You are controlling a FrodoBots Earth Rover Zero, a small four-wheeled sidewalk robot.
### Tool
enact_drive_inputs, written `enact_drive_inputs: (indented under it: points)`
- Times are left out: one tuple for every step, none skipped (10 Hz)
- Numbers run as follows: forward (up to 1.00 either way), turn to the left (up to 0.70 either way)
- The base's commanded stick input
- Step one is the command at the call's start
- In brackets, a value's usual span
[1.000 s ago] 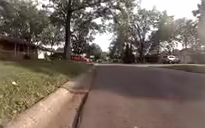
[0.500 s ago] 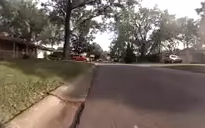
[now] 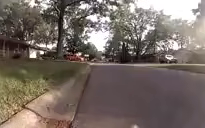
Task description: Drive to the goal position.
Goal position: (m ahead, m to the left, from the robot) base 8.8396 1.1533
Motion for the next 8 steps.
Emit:
enact_drive_inputs:
  points:
    - [1.0, 0.0]
    - [1.0, 0.0]
    - [1.0, 0.0]
    - [1.0, 0.0]
    - [1.0, 0.0]
    - [1.0, 0.0]
    - [1.0, 0.0]
    - [1.0, 0.0]
